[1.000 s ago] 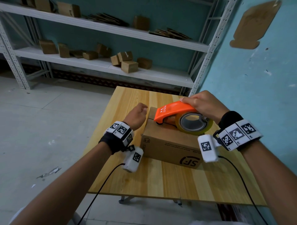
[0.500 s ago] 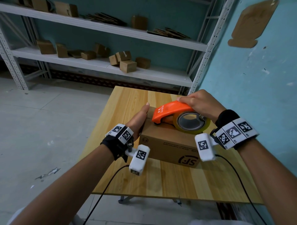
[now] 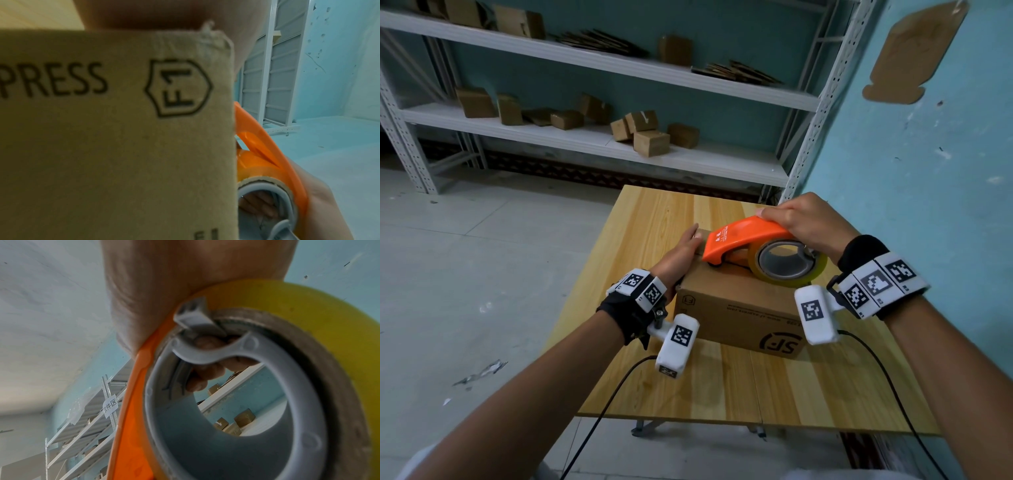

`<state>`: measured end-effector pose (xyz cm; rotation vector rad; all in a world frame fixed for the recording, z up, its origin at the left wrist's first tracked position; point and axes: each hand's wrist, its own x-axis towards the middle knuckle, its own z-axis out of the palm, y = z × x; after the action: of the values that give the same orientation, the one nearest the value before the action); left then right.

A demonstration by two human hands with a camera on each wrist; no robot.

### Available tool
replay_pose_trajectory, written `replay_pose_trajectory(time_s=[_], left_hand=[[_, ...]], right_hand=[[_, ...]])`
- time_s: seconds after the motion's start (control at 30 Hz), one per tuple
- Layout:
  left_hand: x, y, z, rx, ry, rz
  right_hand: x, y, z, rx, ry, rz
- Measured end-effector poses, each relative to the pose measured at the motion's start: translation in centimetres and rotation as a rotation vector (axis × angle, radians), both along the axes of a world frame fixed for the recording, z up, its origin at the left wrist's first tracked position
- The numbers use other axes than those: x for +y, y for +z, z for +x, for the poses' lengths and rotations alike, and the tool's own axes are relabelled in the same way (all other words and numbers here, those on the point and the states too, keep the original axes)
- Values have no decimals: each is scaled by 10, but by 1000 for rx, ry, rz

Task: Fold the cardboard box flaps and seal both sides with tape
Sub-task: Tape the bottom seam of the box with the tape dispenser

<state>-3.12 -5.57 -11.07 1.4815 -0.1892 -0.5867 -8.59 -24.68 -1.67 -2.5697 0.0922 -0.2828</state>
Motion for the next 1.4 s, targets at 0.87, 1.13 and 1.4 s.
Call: replay_pose_trajectory(time_s=[0.87, 1.13, 1.4], left_hand=[[4, 10, -4, -137, -64, 168], [19, 14, -4, -254, -93, 285], [46, 17, -4, -227, -47, 320]], right_hand=[[7, 3, -1, 22, -8, 11], [20, 4, -1, 49, 6, 4], [48, 6, -1, 54, 46, 40]])
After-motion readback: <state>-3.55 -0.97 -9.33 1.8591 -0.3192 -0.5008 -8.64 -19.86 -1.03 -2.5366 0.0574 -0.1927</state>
